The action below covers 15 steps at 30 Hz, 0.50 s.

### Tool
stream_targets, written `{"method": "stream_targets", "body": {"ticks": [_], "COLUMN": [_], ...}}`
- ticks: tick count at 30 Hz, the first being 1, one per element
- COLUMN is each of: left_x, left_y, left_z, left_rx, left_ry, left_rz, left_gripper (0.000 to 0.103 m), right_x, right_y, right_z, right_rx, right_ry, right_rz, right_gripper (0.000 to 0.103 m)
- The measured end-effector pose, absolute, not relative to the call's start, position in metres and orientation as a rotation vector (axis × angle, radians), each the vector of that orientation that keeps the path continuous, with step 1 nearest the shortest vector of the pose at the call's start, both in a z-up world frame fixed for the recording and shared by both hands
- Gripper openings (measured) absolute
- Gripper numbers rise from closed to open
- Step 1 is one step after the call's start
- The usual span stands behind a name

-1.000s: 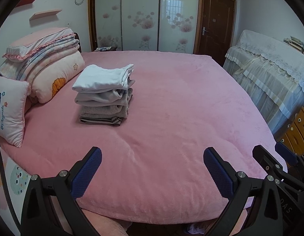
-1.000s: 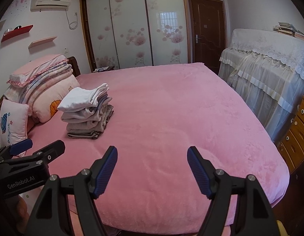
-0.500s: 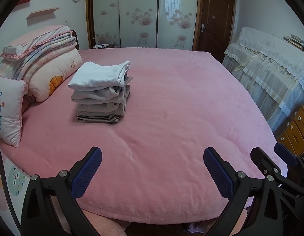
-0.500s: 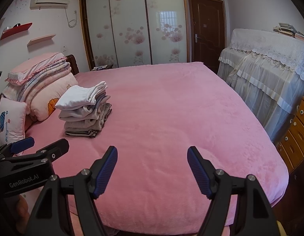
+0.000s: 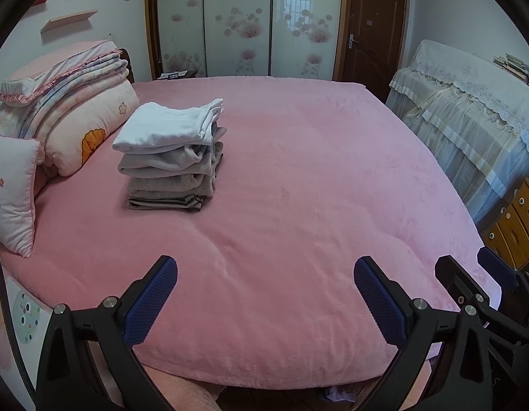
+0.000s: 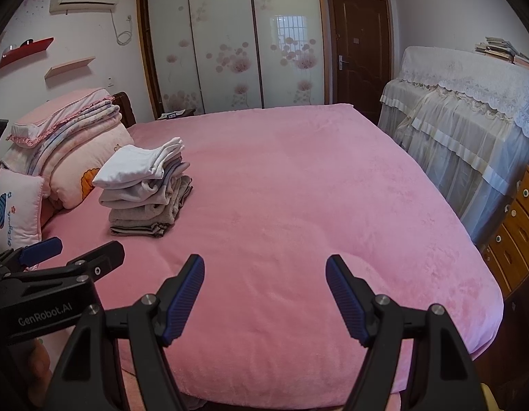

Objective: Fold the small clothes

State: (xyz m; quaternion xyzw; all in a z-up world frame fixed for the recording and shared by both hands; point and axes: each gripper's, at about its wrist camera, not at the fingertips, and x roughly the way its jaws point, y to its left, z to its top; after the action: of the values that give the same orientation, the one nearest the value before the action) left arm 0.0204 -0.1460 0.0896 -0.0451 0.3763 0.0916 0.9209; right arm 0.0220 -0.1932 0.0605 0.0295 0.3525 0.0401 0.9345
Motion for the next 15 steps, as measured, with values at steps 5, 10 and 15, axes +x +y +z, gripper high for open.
{"method": "stream_targets", "body": {"ticks": [5,10,15], "left_x": [0.0211,0.0234,0.025], "left_y": [-0.1474,-0.1477,-0.1468], "left_z": [0.0882,0.0879,0.0874], "left_rx": [-0.099,-0.102,-0.113], "left_ry": [0.782,0.787,0.794], "left_rz": [0.184,0.184,0.177], "left_gripper": [0.103,0.103,0.102], "right_x": [0.0232,0.0236,0.0235], "right_y": [-0.1943,-0.1962,-0.1948], "right_z": [0.059,0.0586,0.0594], "right_rx": [0.062,0.061,0.06], "right_ry": [0.726,0.727,0.724], "right_rz": [0.081,0.082,0.08], "right_gripper": [0.074,0.074,0.074]}}
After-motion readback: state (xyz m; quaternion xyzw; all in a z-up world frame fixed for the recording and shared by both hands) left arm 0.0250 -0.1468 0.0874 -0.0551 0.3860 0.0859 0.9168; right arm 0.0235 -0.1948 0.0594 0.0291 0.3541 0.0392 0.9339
